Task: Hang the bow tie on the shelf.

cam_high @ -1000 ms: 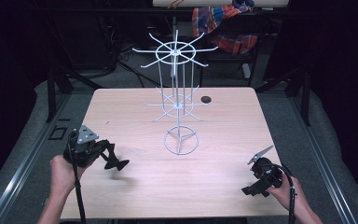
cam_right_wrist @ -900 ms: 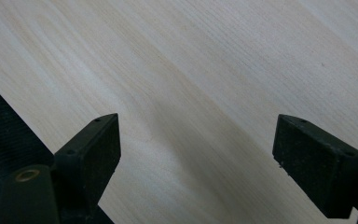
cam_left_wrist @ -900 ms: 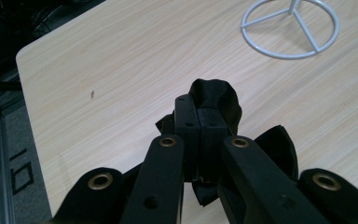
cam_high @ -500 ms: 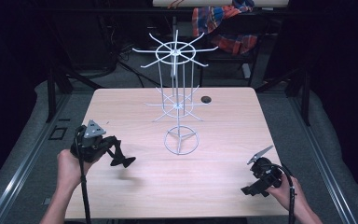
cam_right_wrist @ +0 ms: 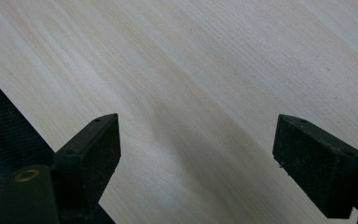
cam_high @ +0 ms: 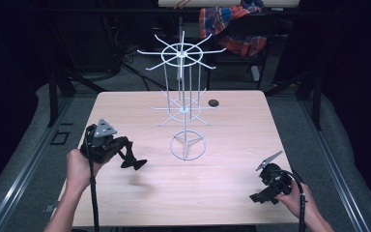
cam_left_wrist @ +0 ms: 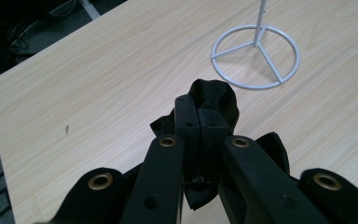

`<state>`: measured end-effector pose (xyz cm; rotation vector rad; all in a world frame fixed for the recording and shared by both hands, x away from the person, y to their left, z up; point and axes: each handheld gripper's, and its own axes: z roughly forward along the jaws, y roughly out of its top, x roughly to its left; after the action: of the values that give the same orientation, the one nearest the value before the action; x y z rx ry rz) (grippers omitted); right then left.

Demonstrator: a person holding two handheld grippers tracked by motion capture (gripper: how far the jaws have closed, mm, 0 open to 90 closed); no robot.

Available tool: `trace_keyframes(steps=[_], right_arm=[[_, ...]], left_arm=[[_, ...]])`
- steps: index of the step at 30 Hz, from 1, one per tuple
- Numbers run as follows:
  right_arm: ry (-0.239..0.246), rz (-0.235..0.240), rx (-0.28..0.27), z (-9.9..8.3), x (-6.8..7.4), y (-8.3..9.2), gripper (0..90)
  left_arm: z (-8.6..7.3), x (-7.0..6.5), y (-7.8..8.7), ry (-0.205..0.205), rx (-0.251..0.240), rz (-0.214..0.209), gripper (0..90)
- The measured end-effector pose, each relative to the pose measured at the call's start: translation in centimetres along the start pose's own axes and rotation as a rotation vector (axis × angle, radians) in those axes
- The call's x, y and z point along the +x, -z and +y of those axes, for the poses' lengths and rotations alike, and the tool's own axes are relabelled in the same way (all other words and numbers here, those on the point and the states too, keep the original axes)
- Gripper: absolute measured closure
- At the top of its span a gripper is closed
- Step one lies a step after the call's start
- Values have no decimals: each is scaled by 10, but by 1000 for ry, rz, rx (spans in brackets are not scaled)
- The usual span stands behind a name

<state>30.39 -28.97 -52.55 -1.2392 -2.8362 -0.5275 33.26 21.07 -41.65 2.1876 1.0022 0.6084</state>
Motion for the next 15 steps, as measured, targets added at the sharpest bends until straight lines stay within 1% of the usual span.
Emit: trace_keyframes(steps=[1,2,3,4,5,7,15], right_arm=[[0,0,0,0,0,0,150],[-7,6,-10,0,0,0,150],[-7,6,-10,0,0,0,150],[-1,7,-4,0,0,0,150],[-14,3,-18,-1,1,0,150],[-12,-1,-17,-1,1,0,150],[-7,1,-15,0,1,1,150]], left_arm=[[0,0,0,0,0,0,889],[3,-1,-1,-10,1,-3,889],[5,-2,-2,-18,1,-4,889],[7,-3,-2,-17,0,-5,889],[8,-4,-3,-23,-1,-3,889],[12,-5,-3,-27,-2,-9,889],[24,-8,-5,-30,-26,-16,889]])
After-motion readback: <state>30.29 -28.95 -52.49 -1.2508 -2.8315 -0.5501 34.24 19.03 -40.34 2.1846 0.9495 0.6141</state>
